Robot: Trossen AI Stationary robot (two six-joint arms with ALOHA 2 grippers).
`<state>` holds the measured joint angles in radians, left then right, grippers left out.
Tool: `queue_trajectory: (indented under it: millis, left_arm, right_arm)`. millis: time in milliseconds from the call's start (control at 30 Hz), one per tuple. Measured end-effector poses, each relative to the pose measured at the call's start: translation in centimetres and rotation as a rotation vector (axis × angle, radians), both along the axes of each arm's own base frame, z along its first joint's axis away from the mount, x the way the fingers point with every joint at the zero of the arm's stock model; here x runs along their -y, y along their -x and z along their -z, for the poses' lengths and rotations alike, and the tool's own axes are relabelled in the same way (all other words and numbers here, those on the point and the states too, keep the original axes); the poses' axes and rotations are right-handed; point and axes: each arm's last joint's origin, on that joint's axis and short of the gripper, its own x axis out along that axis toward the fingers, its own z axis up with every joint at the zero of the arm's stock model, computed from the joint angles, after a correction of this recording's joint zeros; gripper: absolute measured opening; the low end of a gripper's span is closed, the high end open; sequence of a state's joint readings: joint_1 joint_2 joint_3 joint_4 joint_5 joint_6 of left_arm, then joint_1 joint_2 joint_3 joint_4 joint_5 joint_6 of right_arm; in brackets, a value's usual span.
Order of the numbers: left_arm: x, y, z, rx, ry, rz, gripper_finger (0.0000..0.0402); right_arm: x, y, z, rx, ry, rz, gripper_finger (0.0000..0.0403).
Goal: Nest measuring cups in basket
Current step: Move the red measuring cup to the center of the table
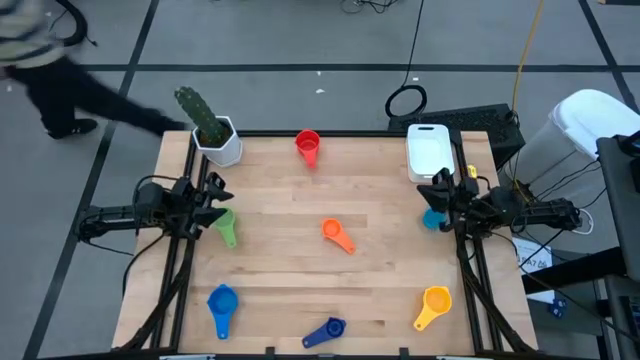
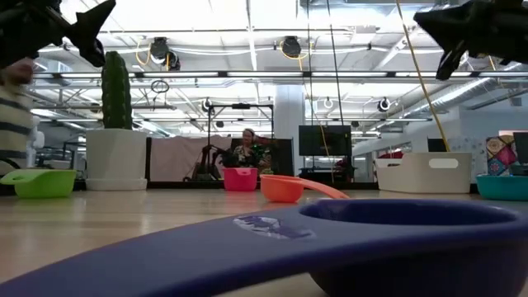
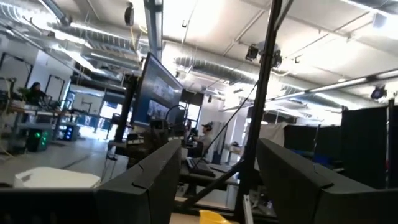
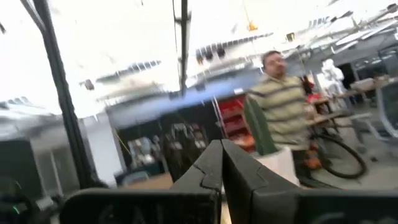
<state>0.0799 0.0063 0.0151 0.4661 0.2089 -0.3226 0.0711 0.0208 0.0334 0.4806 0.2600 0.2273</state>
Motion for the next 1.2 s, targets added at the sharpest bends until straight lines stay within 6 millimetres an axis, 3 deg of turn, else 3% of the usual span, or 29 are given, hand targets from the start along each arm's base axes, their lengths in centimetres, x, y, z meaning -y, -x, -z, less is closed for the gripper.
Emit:
queue_trajectory:
  millis: [267,867,967,1033,1200]
  left_arm:
    - [0.0,-0.5,1.2,-0.136,0.014,0.004,0.0212]
    - [-0.3,-1.0,3.1,-0.344,0.066,-0.072,0.0212]
    - [-0.5,-0.8,2.2,-0.284,0.059,-0.121,0.0212]
    - [-0.7,-0.3,0.5,-0.260,0.038,-0.176,0.0211]
    - [-1.2,1.0,-4.0,-0.414,-0.073,-0.307,0.0212]
  right_arm:
    - [0.3,0.9,-1.4,0.188,-0.124,0.027,0.0000]
    - [0.4,1.0,-1.4,0.168,-0.038,0.107,0.0000]
    - [0.4,1.1,-1.6,0.169,0.027,0.153,0.0000]
    - [0.4,0.8,-1.4,0.105,0.078,0.178,0.0000]
    - [0.7,0.5,-4.7,-0.040,0.104,0.327,0.0007]
